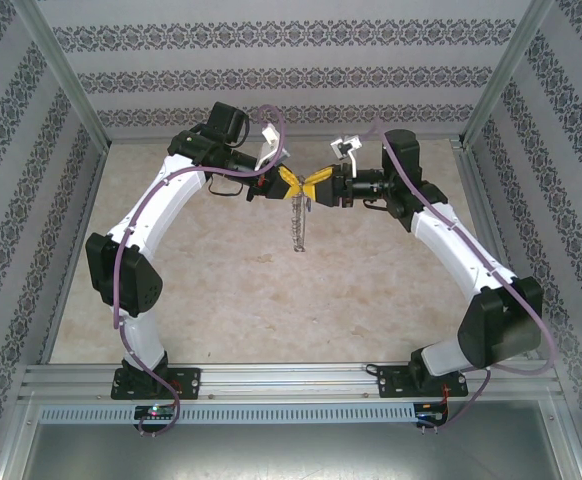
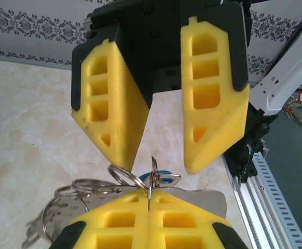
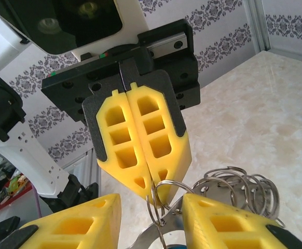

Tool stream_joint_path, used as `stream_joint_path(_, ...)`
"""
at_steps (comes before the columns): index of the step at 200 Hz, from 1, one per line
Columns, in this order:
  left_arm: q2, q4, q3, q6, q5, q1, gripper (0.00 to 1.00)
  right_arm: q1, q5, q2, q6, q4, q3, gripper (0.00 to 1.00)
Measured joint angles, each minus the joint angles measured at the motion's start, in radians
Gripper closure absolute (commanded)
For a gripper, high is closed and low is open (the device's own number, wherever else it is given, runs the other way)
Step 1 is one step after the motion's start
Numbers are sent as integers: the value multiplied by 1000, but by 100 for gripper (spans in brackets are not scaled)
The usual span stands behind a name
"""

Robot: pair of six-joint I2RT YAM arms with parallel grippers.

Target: Put the keys on the keyring

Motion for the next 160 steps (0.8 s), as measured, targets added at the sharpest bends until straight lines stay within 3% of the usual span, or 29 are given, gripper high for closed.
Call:
stream_joint_path(16, 0, -1, 1, 0, 0, 0, 100, 9, -3, 13, -3, -4, 7, 69)
stream_joint_path(50, 0, -10, 1, 0, 2, 0, 100, 10, -2, 23, -14, -13, 8, 90)
stream_joint_path(71, 0, -13, 1, 0, -2, 1, 100, 10, -7, 23, -23, -14, 9, 98)
stream_joint_path(110, 0, -14, 1, 0, -1, 1, 100, 10, -7, 23, -27, -14, 9, 100)
stream_joint_path(135, 0, -14, 3, 6, -2, 1, 71, 10, -6, 22, -39, -32, 14, 100)
stream_joint_path(160, 0, -23, 27, 10, 2, 8, 60, 9, 6, 22, -79, -103, 29, 100)
